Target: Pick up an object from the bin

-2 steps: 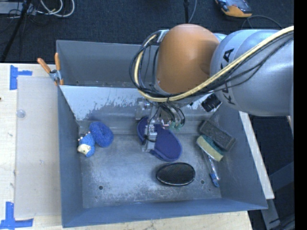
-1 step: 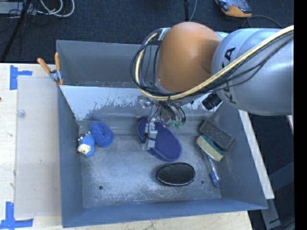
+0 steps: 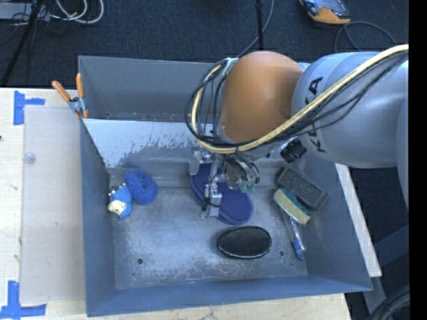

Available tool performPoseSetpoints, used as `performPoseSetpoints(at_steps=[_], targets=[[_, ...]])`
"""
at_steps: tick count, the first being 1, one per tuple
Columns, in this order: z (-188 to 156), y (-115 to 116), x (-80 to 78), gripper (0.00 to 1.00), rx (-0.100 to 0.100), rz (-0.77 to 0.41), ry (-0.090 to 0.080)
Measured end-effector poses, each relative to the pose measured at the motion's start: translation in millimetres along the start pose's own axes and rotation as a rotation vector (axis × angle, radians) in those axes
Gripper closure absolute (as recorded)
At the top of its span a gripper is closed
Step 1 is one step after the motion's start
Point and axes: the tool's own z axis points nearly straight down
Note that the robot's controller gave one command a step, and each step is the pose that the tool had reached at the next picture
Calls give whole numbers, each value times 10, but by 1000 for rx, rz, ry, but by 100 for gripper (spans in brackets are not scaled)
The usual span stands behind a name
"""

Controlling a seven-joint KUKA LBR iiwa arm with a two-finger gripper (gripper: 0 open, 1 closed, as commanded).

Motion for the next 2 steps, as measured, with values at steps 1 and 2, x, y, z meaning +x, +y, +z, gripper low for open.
performPoseSetpoints(at_steps=[1,2], targets=[[545,-23,126,0,1,-50,3],[847,-63,170,0,1,-72,13]])
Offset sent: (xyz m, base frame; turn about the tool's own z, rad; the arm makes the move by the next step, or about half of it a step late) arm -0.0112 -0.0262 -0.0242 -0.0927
